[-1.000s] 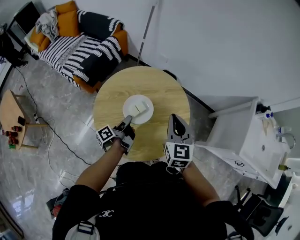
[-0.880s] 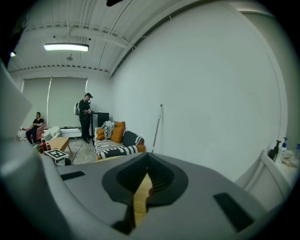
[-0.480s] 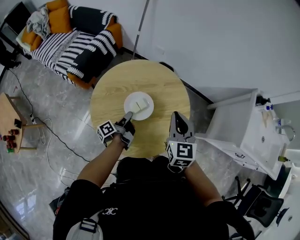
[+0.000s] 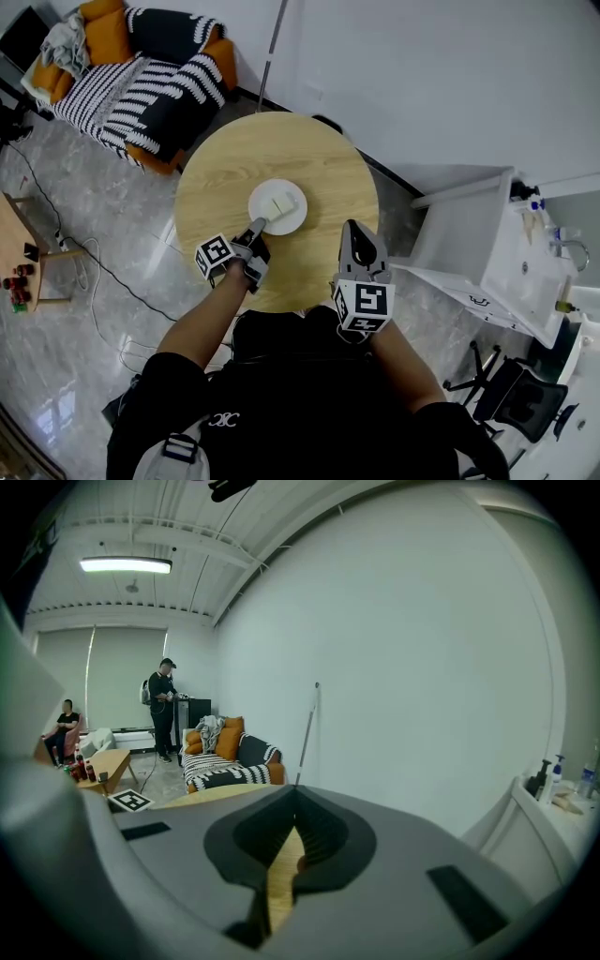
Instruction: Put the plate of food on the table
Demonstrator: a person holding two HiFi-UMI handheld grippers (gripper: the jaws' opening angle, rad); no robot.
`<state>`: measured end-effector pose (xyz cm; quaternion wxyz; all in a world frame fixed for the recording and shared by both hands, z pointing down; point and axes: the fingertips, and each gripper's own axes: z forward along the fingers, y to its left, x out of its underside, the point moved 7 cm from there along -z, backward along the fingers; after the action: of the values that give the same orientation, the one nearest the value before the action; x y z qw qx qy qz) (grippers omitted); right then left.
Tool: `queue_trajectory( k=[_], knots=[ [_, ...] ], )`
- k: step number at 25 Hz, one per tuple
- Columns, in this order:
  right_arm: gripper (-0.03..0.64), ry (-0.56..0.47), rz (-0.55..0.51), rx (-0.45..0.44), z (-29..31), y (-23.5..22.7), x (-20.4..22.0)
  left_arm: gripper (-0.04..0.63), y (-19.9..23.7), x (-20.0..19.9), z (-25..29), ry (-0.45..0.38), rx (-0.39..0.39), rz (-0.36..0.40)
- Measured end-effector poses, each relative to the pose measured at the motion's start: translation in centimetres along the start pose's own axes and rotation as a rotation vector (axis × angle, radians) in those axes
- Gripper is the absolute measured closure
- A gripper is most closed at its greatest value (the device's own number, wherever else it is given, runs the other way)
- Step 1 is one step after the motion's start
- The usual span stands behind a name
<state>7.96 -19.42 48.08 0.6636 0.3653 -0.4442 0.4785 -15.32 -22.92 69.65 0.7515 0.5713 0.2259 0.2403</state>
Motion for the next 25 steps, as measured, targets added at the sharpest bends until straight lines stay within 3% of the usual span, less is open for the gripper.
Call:
queue_trajectory(
  k=[14,25],
  knots=[
    [0.609,0.014,-0.002,0.013,0.7,-0.6,0.2,0.574,0.9,0.1,0.7,0.017,-0.070,-0.001],
    [0.609,0.011,-0.017,0.000,1.3,-0.9,0.0,0.575,1.2,0.0,1.0,-0.025,-0.216,0.005]
  ],
)
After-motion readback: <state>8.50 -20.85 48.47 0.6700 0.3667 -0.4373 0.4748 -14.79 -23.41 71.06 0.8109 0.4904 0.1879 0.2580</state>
